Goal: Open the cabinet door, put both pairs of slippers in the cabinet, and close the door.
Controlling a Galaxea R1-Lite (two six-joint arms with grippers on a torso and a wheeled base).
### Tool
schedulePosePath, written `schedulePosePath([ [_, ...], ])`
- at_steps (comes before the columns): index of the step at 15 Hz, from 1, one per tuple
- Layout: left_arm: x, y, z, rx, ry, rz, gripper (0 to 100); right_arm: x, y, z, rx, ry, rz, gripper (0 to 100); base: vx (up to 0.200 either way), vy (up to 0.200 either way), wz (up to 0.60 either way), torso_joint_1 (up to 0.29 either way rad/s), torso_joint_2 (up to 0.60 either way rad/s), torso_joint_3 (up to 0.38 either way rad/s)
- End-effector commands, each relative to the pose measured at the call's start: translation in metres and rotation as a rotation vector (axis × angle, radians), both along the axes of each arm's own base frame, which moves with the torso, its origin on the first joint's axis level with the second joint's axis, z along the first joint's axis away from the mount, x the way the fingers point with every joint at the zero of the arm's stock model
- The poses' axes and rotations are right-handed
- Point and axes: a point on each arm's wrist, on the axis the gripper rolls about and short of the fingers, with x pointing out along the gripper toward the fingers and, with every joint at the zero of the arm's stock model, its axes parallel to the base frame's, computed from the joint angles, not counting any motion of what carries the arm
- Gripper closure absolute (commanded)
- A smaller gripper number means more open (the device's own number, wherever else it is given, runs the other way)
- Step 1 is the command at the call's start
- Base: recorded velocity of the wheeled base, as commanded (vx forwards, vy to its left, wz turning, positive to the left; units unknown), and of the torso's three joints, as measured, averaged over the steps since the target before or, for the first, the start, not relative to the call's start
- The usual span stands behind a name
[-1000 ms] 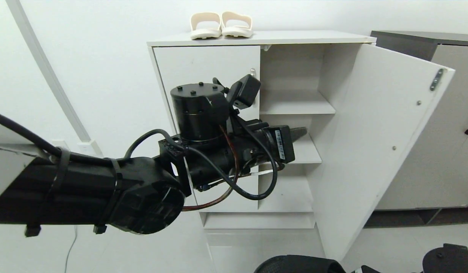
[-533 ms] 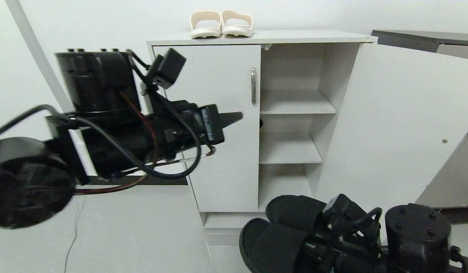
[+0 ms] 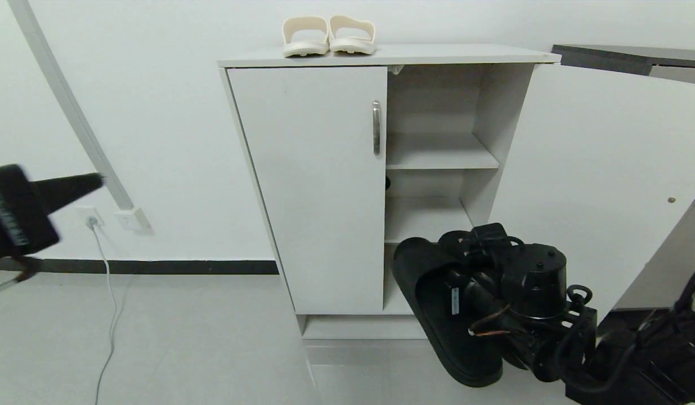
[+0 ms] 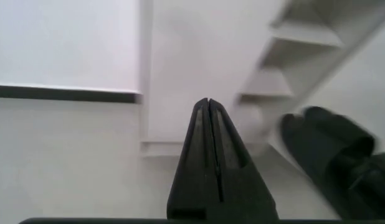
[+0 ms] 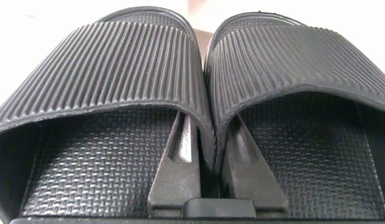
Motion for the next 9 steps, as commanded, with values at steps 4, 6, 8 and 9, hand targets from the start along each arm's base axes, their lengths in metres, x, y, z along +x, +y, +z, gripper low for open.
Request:
schedulePosePath([
  [4, -0.108, 0.057, -0.051, 0.042, -0.162, 0.451, 100, 0.026, 0.004, -0.007, -0.010, -0.021, -0.123, 100, 0.000, 0.000, 0.00, 0.000, 0.00, 0.000],
  [6, -0.125, 0.057, -0.084, 0.064, -0.165, 0.520, 100, 0.026, 0.004, -0.006, -0.010, -0.022, -0.126, 100, 0.000, 0.000, 0.00, 0.000, 0.00, 0.000],
  [8, -0.136, 0.056, -0.118, 0.093, -0.162, 0.518, 100, 0.026, 0.004, -0.006, -0.010, -0.022, -0.126, 100, 0.000, 0.000, 0.00, 0.000, 0.00, 0.000],
  [9, -0.140, 0.055, -0.140, 0.121, -0.157, 0.496, 100, 0.025, 0.004, -0.006, -0.012, -0.022, -0.124, 100, 0.000, 0.000, 0.00, 0.000, 0.00, 0.000],
])
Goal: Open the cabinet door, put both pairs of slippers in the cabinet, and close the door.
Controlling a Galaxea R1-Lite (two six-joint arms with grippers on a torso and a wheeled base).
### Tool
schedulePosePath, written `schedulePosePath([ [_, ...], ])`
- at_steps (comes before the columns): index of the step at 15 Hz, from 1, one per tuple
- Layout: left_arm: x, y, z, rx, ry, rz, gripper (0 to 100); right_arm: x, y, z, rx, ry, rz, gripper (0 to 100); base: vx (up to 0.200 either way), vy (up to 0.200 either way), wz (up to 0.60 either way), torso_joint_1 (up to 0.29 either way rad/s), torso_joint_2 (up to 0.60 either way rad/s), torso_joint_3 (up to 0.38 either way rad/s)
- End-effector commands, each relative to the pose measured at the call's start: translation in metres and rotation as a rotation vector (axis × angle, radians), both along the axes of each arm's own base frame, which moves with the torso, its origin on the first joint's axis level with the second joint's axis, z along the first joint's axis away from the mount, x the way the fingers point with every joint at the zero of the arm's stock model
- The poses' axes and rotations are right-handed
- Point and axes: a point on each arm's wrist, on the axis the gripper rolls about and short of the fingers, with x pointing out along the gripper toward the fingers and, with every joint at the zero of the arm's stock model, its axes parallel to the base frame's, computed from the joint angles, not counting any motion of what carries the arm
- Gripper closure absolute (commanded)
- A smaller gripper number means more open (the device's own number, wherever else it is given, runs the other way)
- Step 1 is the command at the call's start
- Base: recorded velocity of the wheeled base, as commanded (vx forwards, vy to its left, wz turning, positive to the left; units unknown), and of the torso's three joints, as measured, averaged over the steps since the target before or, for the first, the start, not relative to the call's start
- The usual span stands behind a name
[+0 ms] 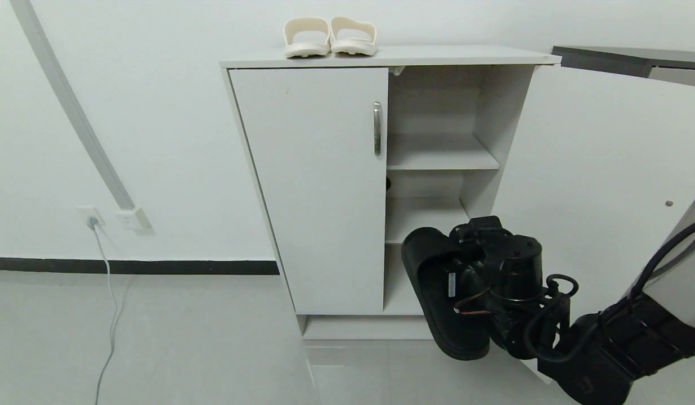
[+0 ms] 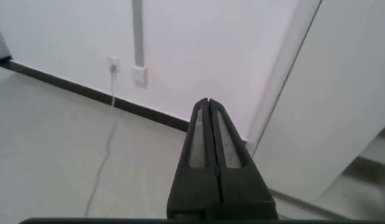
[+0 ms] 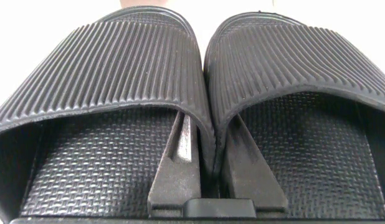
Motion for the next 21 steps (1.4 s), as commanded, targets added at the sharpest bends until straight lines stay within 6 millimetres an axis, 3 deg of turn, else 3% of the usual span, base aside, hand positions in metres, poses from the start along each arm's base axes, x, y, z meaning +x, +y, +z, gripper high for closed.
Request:
schedulePosePath([
  [1, -0.023, -0.004, -0.063, 0.040, -0.033, 0.073, 100, -0.001, 0.001, 0.000, 0.000, 0.001, 0.001, 100, 0.000, 0.000, 0.00, 0.000, 0.00, 0.000],
  [3, -0.018, -0.004, -0.078, 0.039, -0.006, 0.085, 100, -0.001, 0.001, 0.000, 0.000, 0.001, 0.001, 100, 0.000, 0.000, 0.00, 0.000, 0.00, 0.000],
  [5, -0.014, -0.005, -0.103, 0.104, 0.006, -0.088, 100, -0.002, 0.001, 0.000, 0.000, 0.001, 0.004, 100, 0.000, 0.000, 0.00, 0.000, 0.00, 0.000],
  [8, -0.005, -0.006, -0.121, 0.126, 0.015, -0.149, 100, -0.004, 0.001, -0.002, -0.006, 0.008, 0.007, 100, 0.000, 0.000, 0.00, 0.000, 0.00, 0.000],
  [13, -0.004, -0.010, -0.122, 0.118, 0.004, -0.320, 100, -0.005, 0.002, -0.003, -0.006, 0.007, 0.015, 100, 0.000, 0.000, 0.00, 0.000, 0.00, 0.000],
  [21, -0.004, -0.011, -0.127, 0.056, 0.050, -0.384, 100, -0.008, 0.008, -0.002, 0.011, -0.021, 0.036, 100, 0.000, 0.000, 0.00, 0.000, 0.00, 0.000],
])
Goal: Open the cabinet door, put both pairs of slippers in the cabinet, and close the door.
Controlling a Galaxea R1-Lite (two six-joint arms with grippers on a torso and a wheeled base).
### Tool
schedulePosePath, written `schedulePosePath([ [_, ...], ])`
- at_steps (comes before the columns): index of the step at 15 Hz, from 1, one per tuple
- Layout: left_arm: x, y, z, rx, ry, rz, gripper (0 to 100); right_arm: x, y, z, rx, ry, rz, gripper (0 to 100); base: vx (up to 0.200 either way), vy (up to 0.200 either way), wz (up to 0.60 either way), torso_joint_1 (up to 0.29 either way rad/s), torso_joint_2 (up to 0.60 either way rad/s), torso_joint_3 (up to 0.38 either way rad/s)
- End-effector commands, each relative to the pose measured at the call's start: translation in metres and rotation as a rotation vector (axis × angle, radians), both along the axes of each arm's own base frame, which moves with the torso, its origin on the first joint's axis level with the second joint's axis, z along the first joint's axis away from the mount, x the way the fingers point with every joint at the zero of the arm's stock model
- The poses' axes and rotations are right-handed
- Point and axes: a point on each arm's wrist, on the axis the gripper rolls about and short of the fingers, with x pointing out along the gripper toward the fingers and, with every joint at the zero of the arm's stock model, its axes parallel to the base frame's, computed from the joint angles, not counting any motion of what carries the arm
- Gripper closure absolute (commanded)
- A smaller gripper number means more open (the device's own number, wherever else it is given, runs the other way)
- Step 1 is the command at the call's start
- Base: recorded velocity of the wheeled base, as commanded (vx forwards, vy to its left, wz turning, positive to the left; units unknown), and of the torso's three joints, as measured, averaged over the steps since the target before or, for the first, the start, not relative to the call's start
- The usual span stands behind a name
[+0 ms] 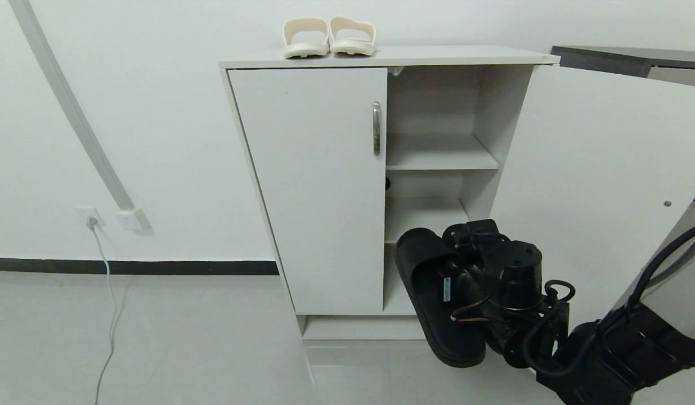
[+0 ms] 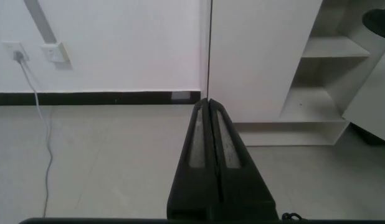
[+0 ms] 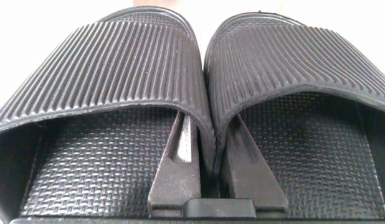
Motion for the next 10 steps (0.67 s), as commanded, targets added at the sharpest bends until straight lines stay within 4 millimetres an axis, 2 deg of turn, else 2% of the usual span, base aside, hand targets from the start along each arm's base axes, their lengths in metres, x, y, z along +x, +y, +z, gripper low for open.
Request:
schedulePosePath([
  [1, 0.001, -0.001, 0.000, 0.001, 0.001, -0.025, 100, 0.002, 0.003, -0.004, -0.006, 0.006, 0.001, 100, 0.000, 0.000, 0.00, 0.000, 0.00, 0.000],
  [4, 0.001, -0.001, 0.000, -0.009, -0.001, -0.025, 100, 0.014, 0.019, -0.007, 0.006, -0.020, -0.026, 100, 0.000, 0.000, 0.00, 0.000, 0.00, 0.000],
  [7, 0.001, -0.001, 0.000, -0.007, -0.001, -0.028, 100, 0.026, 0.042, -0.002, 0.006, -0.051, -0.107, 100, 0.000, 0.000, 0.00, 0.000, 0.00, 0.000],
  [10, 0.001, -0.001, 0.000, -0.006, 0.000, -0.028, 100, 0.040, 0.047, -0.005, -0.012, -0.027, -0.127, 100, 0.000, 0.000, 0.00, 0.000, 0.00, 0.000],
])
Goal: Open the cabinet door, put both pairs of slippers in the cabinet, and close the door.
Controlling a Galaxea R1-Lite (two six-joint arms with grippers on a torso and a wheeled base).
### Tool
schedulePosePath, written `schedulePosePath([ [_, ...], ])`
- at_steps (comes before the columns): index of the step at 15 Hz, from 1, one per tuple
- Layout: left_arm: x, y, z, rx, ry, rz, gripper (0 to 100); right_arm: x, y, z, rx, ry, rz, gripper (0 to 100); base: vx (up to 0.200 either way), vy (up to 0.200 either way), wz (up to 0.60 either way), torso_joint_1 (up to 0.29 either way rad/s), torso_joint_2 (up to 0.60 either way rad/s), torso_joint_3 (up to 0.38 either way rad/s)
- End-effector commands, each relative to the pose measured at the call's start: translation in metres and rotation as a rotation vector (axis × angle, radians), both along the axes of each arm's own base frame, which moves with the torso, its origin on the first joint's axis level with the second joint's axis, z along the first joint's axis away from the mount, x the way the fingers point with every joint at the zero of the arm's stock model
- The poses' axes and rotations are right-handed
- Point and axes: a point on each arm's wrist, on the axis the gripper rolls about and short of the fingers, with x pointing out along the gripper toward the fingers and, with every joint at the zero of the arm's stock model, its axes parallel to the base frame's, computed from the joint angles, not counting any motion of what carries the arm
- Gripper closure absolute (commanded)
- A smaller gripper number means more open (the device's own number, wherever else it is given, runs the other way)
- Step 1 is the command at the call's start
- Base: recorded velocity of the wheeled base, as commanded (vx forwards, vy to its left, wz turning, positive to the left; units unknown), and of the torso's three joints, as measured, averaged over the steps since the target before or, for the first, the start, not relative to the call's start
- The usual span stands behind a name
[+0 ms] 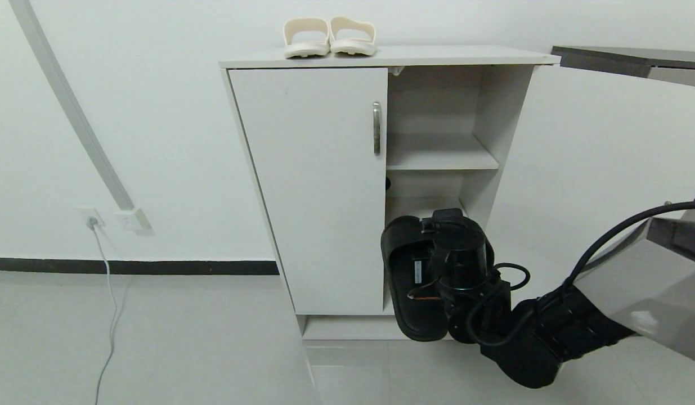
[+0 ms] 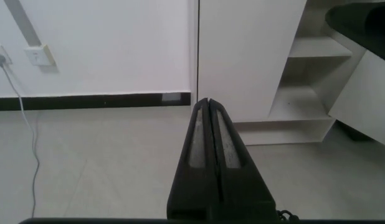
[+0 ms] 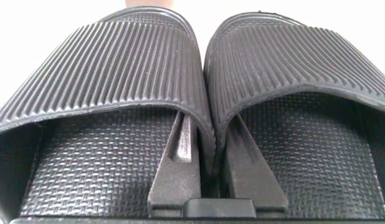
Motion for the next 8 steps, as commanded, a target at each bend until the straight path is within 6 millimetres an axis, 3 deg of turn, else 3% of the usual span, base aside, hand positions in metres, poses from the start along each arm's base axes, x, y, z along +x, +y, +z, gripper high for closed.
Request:
schedulePosePath([
  [1, 0.000, 0.000, 0.000, 0.001, 0.003, 0.000, 100, 0.013, 0.003, -0.010, -0.006, 0.007, -0.019, 100, 0.000, -0.200, 0.00, -0.002, 0.00, -0.002],
  [6, 0.000, 0.000, 0.000, -0.002, 0.003, 0.000, 100, 0.019, 0.000, -0.018, -0.003, 0.019, -0.037, 100, 0.000, -0.200, 0.00, 0.001, 0.01, 0.002],
  [8, 0.000, 0.000, 0.000, -0.007, 0.003, 0.000, 100, 0.024, -0.002, -0.027, -0.011, 0.031, -0.043, 100, 0.000, 0.000, 0.00, 0.000, 0.00, 0.000],
])
